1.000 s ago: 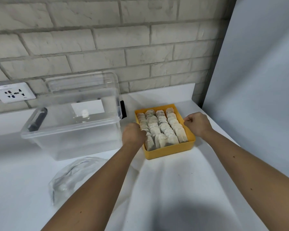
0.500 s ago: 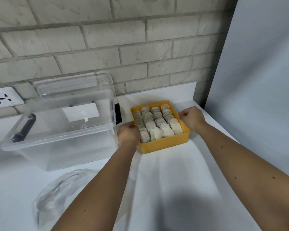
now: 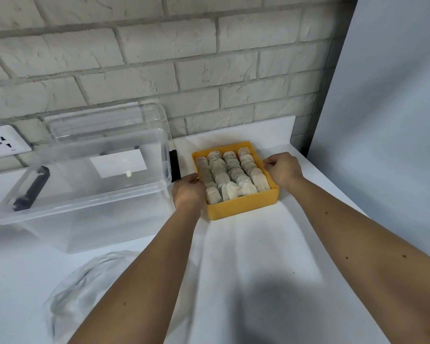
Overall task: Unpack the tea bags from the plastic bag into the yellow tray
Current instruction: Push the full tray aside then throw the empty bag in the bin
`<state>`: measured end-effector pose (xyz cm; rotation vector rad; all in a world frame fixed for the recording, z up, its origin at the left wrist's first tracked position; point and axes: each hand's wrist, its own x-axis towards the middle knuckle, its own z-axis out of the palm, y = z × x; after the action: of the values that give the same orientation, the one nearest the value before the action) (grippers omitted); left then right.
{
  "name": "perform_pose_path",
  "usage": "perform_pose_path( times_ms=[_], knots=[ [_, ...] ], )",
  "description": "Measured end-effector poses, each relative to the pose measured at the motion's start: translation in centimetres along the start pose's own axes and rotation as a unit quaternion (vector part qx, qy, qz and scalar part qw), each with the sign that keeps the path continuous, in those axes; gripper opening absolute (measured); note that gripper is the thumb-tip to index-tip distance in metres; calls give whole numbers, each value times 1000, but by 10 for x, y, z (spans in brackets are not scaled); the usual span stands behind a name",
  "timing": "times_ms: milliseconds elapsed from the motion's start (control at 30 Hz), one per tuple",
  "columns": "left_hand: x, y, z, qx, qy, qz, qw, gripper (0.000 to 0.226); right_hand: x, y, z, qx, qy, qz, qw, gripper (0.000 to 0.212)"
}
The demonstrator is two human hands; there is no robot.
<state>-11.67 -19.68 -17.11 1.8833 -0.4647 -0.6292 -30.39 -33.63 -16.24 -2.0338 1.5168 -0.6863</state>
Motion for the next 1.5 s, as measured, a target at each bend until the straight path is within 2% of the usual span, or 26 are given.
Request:
perform_pose_path(
  times_ms=[267,433,600,700,900,1000,1067,1167,1267,1367,1500],
  knots=[
    [-21,6,-12,10,-14,25,1000,38,-21,-10,-9,-15,22,5,1000,34],
    [-46,13,-29,3,-42,57,997,36,-52,-30,-29,-41,39,-27,998,32],
    [-79,15,-53,-2,-85,43,995,26,-95,-51,-37,-57,21,-49,997,26],
    [-104,13,-80,-15,-129,61,990,17,-125,-65,-39,-54,16,-62,996,22],
    [-147,14,-155,37,-194,128,972,14,-184,-92,-25,54,-3,-97,994,16],
    [-159,1,-197,111,-142,193,964,21,-218,-104,-1,165,-62,-109,978,20],
    [-160,-12,-218,179,-111,211,955,33,-237,-109,18,206,-131,-106,964,29],
    [-155,-34,-238,306,-145,156,928,83,-254,-114,39,205,-233,-96,946,61],
    [-149,-54,-245,447,-188,98,869,129,-262,-114,47,200,-319,-90,922,91],
    [-146,-62,-243,535,-206,79,816,146,-263,-110,52,190,-357,-91,910,101],
    [-145,-62,-242,546,-246,75,798,151,-264,-102,62,195,-353,-85,911,100]
  ],
)
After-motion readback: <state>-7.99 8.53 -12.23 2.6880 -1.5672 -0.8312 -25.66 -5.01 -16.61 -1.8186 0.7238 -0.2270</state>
